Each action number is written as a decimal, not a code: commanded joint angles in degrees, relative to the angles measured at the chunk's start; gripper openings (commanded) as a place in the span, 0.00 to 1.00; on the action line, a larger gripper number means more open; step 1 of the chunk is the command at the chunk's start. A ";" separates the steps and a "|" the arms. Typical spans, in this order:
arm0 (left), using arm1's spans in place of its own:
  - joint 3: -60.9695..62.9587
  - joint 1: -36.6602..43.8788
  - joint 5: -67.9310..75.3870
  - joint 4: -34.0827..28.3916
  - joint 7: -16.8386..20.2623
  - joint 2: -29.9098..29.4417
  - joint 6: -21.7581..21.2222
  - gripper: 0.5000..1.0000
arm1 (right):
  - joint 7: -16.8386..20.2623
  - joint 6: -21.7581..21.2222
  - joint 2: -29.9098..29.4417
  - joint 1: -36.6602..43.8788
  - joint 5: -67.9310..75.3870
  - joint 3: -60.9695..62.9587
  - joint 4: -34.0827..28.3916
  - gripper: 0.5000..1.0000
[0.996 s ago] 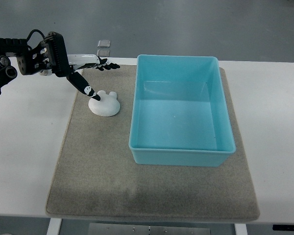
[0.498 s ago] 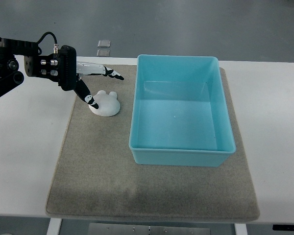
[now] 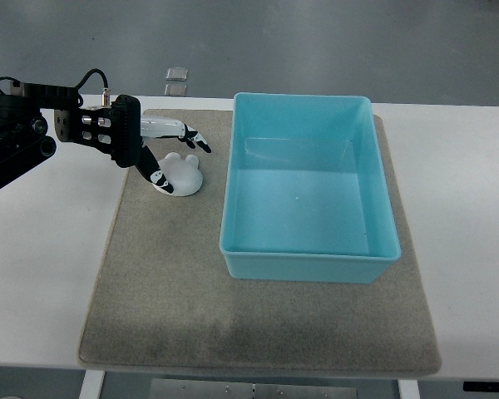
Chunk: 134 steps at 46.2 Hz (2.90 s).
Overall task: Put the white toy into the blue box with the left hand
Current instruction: 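Close the left hand fingers around the white rabbit toy, then lift the toy with the left hand and carry it over the blue box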
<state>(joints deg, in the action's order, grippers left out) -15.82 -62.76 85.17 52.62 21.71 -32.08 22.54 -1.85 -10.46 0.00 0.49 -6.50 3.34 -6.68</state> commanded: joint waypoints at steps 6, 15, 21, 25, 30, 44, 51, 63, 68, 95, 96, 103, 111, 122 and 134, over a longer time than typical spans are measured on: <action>0.00 0.62 -0.01 -0.42 0.09 0.00 0.05 0.74 | 0.00 0.01 0.00 0.04 0.00 0.00 0.00 0.87; 0.52 0.62 0.08 -0.50 0.09 -0.09 0.31 0.64 | 0.00 0.01 0.00 0.04 0.00 0.00 -0.08 0.87; 2.81 0.09 0.08 -0.77 0.09 -0.09 0.31 0.35 | 0.00 0.01 0.00 0.04 0.00 0.00 0.00 0.87; 2.99 0.01 1.65 -0.77 0.09 -0.09 0.31 0.17 | 0.00 0.01 0.00 0.04 0.00 0.00 0.00 0.87; 2.90 -0.26 3.86 -0.85 0.00 -0.09 0.22 0.00 | 0.00 0.01 0.00 0.04 0.00 0.00 -0.08 0.87; 2.11 -1.31 3.77 -0.77 0.00 -0.26 0.05 0.00 | 0.00 0.01 0.00 0.04 0.00 0.00 0.00 0.87; 1.76 -2.89 3.33 -0.77 0.00 -0.62 -0.30 0.00 | 0.00 0.01 0.00 0.04 0.00 0.00 -0.08 0.87; -1.76 -6.14 2.98 -0.68 0.00 -0.44 -0.57 0.00 | 0.00 0.01 0.00 0.04 0.00 0.00 -0.08 0.87; -2.55 -6.85 2.89 -0.59 0.00 -0.18 -1.88 0.00 | 0.00 0.01 0.00 0.04 0.00 0.00 0.00 0.87; -3.17 -6.50 -0.62 4.86 -0.09 4.13 -13.49 0.00 | 0.00 0.01 0.00 -0.05 0.00 0.00 0.00 0.87; -3.17 -6.50 -1.23 4.86 0.00 4.22 -13.49 0.00 | 0.00 0.01 0.00 0.04 0.00 0.00 0.00 0.87; -3.08 -6.23 -5.36 5.21 0.00 6.15 -13.40 0.00 | 0.00 0.01 0.00 0.04 0.00 0.00 0.00 0.87; -2.99 -5.09 -10.37 5.12 -0.09 8.17 -13.05 0.01 | 0.00 0.01 0.00 -0.05 0.00 0.00 0.00 0.87; -2.46 -2.98 -11.08 5.03 -0.09 9.67 -12.52 0.07 | 0.00 0.01 0.00 0.04 0.00 0.00 0.00 0.87; -2.46 -1.14 -11.08 4.86 -0.09 11.69 -12.52 0.48 | 0.00 0.01 0.00 0.04 0.00 0.00 0.00 0.87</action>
<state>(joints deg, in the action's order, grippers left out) -18.27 -64.41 74.09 57.40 21.62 -20.58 10.02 -1.85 -10.46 0.00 0.51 -6.50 3.36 -6.69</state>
